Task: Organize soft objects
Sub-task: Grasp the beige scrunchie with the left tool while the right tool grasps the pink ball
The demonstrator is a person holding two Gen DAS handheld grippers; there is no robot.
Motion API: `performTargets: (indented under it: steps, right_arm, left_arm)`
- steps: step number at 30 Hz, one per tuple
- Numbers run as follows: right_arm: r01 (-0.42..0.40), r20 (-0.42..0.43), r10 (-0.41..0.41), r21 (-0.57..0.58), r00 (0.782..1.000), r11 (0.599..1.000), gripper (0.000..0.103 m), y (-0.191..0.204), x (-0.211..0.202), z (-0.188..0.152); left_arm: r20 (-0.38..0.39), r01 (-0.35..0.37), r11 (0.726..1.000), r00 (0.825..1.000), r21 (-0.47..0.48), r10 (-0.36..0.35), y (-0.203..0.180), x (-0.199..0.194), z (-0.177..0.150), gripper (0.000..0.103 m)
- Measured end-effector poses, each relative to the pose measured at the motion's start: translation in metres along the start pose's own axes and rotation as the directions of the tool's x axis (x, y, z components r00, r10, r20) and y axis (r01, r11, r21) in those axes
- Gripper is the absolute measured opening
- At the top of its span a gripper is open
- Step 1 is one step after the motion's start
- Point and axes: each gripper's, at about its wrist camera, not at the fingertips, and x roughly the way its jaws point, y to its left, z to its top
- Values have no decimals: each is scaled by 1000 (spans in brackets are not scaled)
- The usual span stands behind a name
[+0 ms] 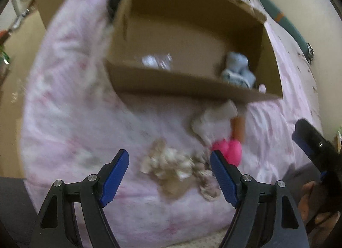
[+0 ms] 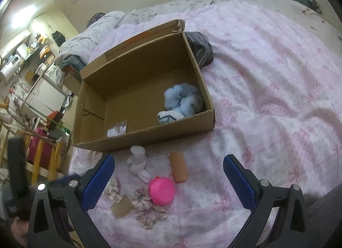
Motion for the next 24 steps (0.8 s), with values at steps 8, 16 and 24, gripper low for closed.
performTargets:
  steps: [8, 16, 24]
  right_arm:
    - [-7, -38, 8, 31, 999, 1000, 103, -4, 9, 0]
    - [-4, -65, 7, 38, 998, 999, 103, -4, 16, 1]
    - [3, -70, 1, 51, 998, 999, 103, -9, 16, 0]
  left_arm:
    - [-113, -12, 999, 994, -38, 7, 0, 38, -5, 44]
    - [-86, 26, 1000, 996, -18, -27, -2, 27, 0, 14]
    - [39, -35, 999, 999, 40, 33, 8, -47, 12, 14]
